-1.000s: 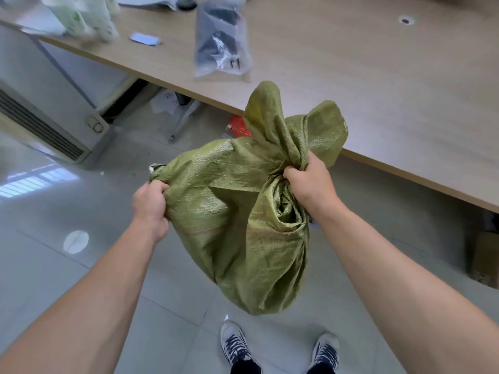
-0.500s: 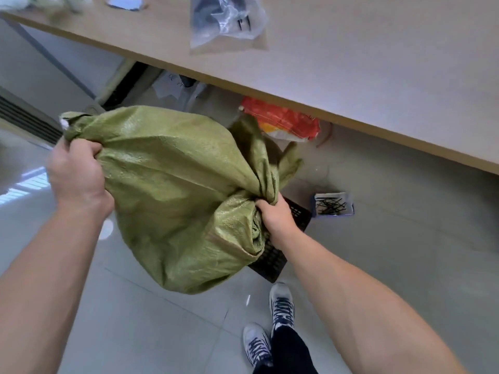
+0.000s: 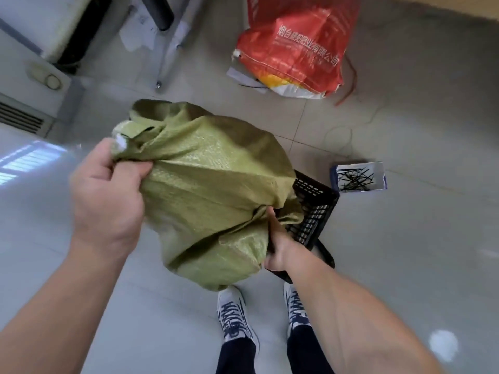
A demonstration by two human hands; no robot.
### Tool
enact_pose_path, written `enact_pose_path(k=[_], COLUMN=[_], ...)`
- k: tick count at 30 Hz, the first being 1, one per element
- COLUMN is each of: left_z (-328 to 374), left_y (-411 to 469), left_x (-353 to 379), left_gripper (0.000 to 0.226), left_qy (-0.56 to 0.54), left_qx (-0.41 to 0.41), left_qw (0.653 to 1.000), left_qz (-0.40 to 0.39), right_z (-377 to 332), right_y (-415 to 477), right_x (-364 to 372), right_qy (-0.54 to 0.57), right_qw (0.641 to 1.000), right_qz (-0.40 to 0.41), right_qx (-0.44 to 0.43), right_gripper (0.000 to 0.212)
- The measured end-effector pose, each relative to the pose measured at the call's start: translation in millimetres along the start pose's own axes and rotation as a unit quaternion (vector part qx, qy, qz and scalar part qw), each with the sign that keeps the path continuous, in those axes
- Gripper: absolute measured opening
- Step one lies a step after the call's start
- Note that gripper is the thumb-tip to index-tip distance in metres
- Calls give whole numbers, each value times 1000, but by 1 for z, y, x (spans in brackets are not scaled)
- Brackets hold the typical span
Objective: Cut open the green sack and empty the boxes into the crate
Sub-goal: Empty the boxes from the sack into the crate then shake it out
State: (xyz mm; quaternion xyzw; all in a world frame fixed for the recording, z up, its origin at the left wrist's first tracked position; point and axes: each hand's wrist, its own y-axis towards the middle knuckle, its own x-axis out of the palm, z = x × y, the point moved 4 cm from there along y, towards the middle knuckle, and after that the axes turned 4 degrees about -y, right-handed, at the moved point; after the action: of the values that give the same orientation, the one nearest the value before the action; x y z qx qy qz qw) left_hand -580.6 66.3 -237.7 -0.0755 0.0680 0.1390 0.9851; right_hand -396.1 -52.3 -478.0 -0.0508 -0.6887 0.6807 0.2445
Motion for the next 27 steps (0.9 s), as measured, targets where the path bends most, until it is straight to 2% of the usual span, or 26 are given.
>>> enact_pose_path(k=[1,2,3,4,6,7,8,10,11,14,16,18,19,21,23,25,27], left_z=[-5,-11,-15,-17,-18,-18,-17,-13,-13,-13,-13,-11,-11,-12,-9,-5,-3], left_y=[-3,-4,-5,-5,-4,-4,-4,-9,-14,-27,-32,-31,-28,-22,-19,-22,-32], left_x=[5,9,12,15,23,27,32,43,48,64,72,73,72,67,65,66,70], left_gripper=[22,22,23,21,19,17,16,13,11,13,16,18,17,19,25,26,27], left_qy=[11,23,37,51,79,84,89,110,127,168,171,157,150,142,135,143,161], left_qx=[4,8,13,19,33,38,43,59,64,64,55,35,20,-3,-6,1,3], left_qw=[1000,1000,999,998,995,994,993,989,986,975,973,979,983,987,989,988,983], left_qz=[-9,-17,-21,-27,-43,-51,-58,-73,-84,-131,-145,-127,-108,-72,-61,-67,-82], right_z=[-1,-2,-6,-11,-22,-30,-38,-50,-54,-56,-61,-66,-67,-63,-61,-64,-66], right_y=[7,15,26,34,40,37,32,14,8,-11,-28,-52,-60,-74,-95,-122,-150], right_x=[-2,-5,-11,-18,-38,-44,-47,-43,-42,-45,-51,-56,-60,-60,-47,-20,13], right_qy=[9,13,19,10,-83,-141,-194,-275,-302,-326,-362,-324,-274,-110,31,70,51], right_qw=[1000,1000,999,996,962,939,916,881,870,863,834,821,833,893,915,924,935], right_qz=[-3,15,39,81,254,309,342,351,343,331,373,433,442,390,328,257,168], right_qx=[-3,-17,-31,-40,-46,-61,-86,-159,-184,-197,-186,-185,-188,-194,-231,-274,-307], right_gripper=[117,111,106,110,129,121,100,59,53,54,57,56,51,43,33,19,26])
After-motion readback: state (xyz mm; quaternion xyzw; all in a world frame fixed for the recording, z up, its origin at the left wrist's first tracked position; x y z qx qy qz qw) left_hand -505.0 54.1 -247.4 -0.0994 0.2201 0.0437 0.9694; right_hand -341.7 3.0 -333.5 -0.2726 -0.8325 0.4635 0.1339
